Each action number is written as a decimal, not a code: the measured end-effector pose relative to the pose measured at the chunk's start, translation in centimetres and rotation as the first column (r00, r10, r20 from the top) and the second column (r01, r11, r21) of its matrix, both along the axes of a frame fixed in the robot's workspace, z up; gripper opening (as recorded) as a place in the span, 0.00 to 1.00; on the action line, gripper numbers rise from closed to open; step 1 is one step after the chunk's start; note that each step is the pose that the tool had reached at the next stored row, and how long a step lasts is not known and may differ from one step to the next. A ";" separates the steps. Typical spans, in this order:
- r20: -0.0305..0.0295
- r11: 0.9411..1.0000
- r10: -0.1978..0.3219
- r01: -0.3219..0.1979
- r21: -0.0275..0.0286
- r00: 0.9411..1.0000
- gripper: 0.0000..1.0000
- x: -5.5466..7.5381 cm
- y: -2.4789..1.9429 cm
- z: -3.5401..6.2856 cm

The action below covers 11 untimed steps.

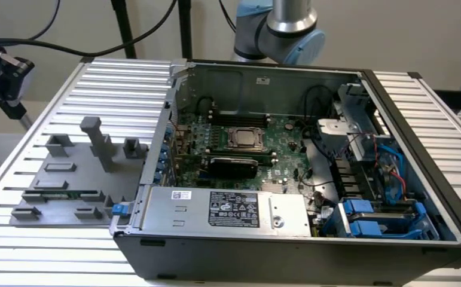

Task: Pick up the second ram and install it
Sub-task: 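Pick up the second ram and move it above second insertion slot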

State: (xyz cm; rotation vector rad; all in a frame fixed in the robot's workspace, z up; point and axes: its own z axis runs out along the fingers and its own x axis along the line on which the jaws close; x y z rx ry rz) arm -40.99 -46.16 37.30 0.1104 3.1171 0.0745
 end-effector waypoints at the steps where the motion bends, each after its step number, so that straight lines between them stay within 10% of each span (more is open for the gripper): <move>1: 0.000 1.000 0.000 0.000 0.000 1.000 0.11 0.0 0.00 0.00; 11: 0.000 1.000 0.004 -0.004 0.000 1.000 0.11 0.0 0.00 -0.04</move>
